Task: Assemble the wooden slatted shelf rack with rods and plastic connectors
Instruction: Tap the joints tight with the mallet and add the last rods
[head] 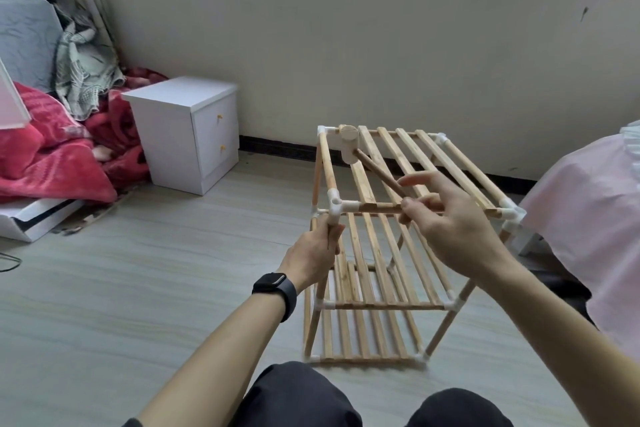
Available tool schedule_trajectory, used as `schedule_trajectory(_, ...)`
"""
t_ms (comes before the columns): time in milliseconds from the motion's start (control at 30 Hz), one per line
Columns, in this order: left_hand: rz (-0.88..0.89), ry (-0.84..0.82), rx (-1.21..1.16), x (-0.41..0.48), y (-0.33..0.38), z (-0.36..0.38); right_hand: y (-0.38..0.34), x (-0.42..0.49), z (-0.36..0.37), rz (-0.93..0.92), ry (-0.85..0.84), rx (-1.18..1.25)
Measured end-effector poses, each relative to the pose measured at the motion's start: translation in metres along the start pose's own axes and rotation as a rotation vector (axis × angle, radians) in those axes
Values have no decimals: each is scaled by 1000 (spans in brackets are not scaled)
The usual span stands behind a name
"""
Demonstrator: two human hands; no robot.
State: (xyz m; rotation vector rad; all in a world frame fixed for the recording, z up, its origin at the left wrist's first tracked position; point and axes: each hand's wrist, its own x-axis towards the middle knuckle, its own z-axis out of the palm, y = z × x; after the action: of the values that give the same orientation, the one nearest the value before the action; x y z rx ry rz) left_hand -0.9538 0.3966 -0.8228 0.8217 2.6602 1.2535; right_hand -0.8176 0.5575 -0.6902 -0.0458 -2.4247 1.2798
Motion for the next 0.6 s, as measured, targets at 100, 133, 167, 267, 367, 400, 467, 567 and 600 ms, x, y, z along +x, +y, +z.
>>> schedule_trajectory(100,-1,-8,3,0,1,-1,-17,19,-4,73,24,293)
schedule_trajectory(133,-1,-10,7,1,0,-1,-23,27,-5,90,28,381)
schedule_trajectory(167,-2,-12,12,1,0,-2,-29,35,-6,102,31,475)
schedule_trajectory(267,2,-22,31,2,-1,-2,-44,59,-8,119,39,751)
schedule_trajectory(367,16,-24,50,3,-3,-1,-50,82,3,35,228,597)
schedule_trajectory(400,21,-22,54,4,-4,0,-51,89,11,-14,323,443)
schedule_trajectory(467,35,-16,53,5,-8,2,-55,101,28,-59,403,293)
schedule_trajectory(567,55,1,55,8,-14,6,-58,114,57,-53,295,459)
schedule_trajectory(600,60,6,52,9,-15,7,-60,119,63,-38,284,512)
